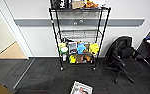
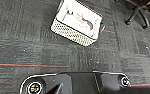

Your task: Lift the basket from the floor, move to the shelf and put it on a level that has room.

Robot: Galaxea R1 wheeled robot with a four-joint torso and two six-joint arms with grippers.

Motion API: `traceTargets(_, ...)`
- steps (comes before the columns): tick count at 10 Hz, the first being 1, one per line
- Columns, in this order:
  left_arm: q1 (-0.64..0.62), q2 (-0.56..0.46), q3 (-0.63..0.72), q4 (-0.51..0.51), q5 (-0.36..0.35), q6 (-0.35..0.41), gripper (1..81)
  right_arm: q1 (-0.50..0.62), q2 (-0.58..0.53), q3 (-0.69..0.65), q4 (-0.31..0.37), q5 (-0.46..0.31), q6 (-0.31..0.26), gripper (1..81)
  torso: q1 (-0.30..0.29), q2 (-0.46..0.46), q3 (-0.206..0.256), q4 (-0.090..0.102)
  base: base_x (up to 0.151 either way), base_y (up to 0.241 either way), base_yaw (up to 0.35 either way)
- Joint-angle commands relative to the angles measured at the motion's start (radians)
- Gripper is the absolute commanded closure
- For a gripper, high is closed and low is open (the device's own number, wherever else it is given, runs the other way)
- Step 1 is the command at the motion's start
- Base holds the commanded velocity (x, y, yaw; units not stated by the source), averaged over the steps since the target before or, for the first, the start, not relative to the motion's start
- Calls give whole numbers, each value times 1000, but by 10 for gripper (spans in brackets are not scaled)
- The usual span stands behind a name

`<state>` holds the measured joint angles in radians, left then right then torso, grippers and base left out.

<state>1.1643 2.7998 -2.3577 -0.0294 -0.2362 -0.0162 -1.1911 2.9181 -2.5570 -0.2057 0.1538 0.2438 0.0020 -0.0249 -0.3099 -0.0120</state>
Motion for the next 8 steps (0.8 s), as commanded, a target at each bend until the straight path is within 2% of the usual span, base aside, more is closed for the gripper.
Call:
traceTargets(1, -57, -17, 12, 14, 38, 2, 10, 58, -6, 2, -7, -39, 0, 10, 0, 0, 0, 0, 137, 0, 0)
traceTargets(8, -53, -17, 12, 14, 37, 2, 10, 57, -6, -5, -7, -37, 0, 10, 0, 0, 0, 0, 130, 0, 0)
